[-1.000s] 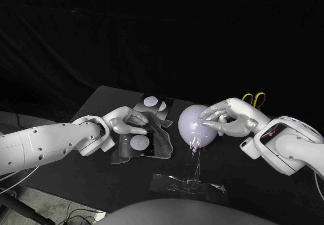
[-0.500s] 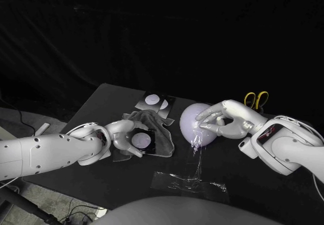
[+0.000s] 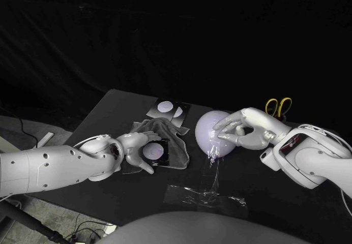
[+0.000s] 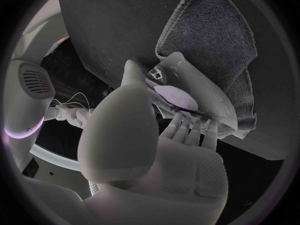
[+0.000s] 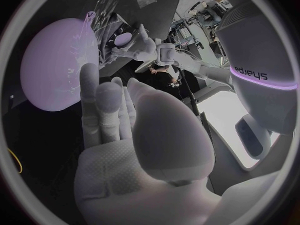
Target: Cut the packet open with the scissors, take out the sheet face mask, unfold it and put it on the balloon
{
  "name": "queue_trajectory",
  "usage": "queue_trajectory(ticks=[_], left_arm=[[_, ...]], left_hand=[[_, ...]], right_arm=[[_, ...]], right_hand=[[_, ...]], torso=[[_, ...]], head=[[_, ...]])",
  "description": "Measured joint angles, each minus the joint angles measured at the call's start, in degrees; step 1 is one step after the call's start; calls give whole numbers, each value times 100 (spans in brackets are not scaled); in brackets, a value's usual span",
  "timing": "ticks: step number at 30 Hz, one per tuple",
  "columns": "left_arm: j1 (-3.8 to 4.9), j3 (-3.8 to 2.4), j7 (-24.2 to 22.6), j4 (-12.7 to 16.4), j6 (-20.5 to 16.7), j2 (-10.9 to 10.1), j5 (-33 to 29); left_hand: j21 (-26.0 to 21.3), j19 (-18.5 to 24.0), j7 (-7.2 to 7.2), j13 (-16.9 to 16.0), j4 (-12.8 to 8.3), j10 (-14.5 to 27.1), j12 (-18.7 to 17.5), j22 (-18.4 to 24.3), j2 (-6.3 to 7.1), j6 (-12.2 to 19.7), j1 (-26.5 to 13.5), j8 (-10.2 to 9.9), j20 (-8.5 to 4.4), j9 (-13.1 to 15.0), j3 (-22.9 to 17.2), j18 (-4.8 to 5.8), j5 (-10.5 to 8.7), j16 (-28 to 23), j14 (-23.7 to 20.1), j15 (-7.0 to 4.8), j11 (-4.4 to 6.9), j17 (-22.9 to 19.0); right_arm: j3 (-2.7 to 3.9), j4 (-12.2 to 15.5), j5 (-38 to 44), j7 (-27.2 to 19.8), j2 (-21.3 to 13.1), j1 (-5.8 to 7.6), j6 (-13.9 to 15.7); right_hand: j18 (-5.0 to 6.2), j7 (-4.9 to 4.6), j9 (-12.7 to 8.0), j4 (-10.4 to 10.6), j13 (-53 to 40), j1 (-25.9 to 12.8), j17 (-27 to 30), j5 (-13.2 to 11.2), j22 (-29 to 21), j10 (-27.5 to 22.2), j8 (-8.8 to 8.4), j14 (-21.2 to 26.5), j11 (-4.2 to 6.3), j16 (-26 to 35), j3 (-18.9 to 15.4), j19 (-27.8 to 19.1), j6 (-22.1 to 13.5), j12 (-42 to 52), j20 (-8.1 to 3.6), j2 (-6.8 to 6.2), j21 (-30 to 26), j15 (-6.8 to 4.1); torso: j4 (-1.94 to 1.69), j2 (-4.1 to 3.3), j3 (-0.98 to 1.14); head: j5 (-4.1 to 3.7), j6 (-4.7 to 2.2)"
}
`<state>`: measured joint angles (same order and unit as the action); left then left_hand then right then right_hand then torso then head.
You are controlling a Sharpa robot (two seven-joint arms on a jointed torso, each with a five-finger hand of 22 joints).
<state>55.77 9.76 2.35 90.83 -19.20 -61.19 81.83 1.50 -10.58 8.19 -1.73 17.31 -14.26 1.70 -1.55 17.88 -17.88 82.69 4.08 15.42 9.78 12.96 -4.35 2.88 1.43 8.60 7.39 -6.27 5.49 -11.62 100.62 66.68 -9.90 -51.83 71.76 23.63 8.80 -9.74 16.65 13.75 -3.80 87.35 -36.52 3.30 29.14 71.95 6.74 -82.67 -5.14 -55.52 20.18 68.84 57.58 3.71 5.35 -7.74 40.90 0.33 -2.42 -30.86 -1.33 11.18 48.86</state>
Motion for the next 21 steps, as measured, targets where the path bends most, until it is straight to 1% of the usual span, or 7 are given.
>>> queue_trajectory(ticks=[2,6,10,13,17,19,21], left_arm=[[0,0,44,-18,10,30,43],[-2,0,107,-78,60,101,100],[0,-6,150,-151,114,164,140],[6,-13,169,-196,137,196,168],[16,-26,178,-241,147,233,199],[23,-34,180,-261,148,249,213],[32,-41,180,-274,148,260,222]], left_hand=[[0,-39,0,0,0,-20,0,-15,0,0,0,0,-38,7,0,0,0,0,0,0,-20,11],[25,-117,26,-12,0,-63,0,-28,7,-29,44,0,-53,43,0,1,0,0,35,-31,-63,39],[51,-184,22,-29,0,-156,28,-41,-2,-147,253,0,-120,83,0,0,0,40,148,20,-155,84],[62,-239,42,-40,0,-258,28,-61,-8,-208,296,36,-127,121,0,-46,0,60,238,31,-150,128],[120,-400,43,-63,7,-436,76,-72,-22,-353,467,82,-152,176,-126,-92,-2,131,471,52,-180,231],[165,-545,50,-76,14,-605,126,-78,-31,-469,575,138,-169,219,-228,-94,2,237,746,40,-199,335],[221,-641,55,-80,7,-713,129,-121,-48,-527,609,155,-178,255,-331,-95,19,281,895,34,-213,396]], right_arm=[[0,-4,9,13,0,0,-9],[0,-7,19,31,3,0,-31],[0,-9,26,42,10,0,-58],[0,-9,29,49,10,-1,-77],[0,-9,32,53,11,-1,-102],[0,-8,33,56,11,-1,-115],[0,-5,34,57,11,-1,-126]], right_hand=[[0,0,0,0,0,0,1,0,-2,0,0,0,0,0,0,0,0,0,0,0,-1,0],[-1,0,0,-16,0,0,-11,0,-3,0,0,0,0,1,16,0,0,0,0,0,-2,0],[-2,2,-1,-16,0,0,-33,0,-4,0,0,0,0,3,15,0,1,0,0,0,-2,0],[-4,3,6,0,0,0,-33,0,-6,0,0,0,0,3,31,0,2,0,0,0,-2,0],[-4,4,7,-12,0,0,-33,0,-7,0,0,0,0,4,43,-25,2,0,0,0,-2,0],[15,4,13,-16,0,0,-32,0,-7,0,0,0,0,4,47,-42,2,0,-1,0,-2,0],[53,4,13,-17,0,0,-60,0,6,0,0,0,0,-36,66,-41,2,0,0,0,-2,0]], torso=[[0,1,1],[-1,3,1],[-2,3,1],[-4,3,1],[-4,4,1],[-4,4,1],[-5,4,1]], head=[[-1,2],[-8,14],[-10,24],[-29,26],[-40,30],[-42,42],[-46,46]])
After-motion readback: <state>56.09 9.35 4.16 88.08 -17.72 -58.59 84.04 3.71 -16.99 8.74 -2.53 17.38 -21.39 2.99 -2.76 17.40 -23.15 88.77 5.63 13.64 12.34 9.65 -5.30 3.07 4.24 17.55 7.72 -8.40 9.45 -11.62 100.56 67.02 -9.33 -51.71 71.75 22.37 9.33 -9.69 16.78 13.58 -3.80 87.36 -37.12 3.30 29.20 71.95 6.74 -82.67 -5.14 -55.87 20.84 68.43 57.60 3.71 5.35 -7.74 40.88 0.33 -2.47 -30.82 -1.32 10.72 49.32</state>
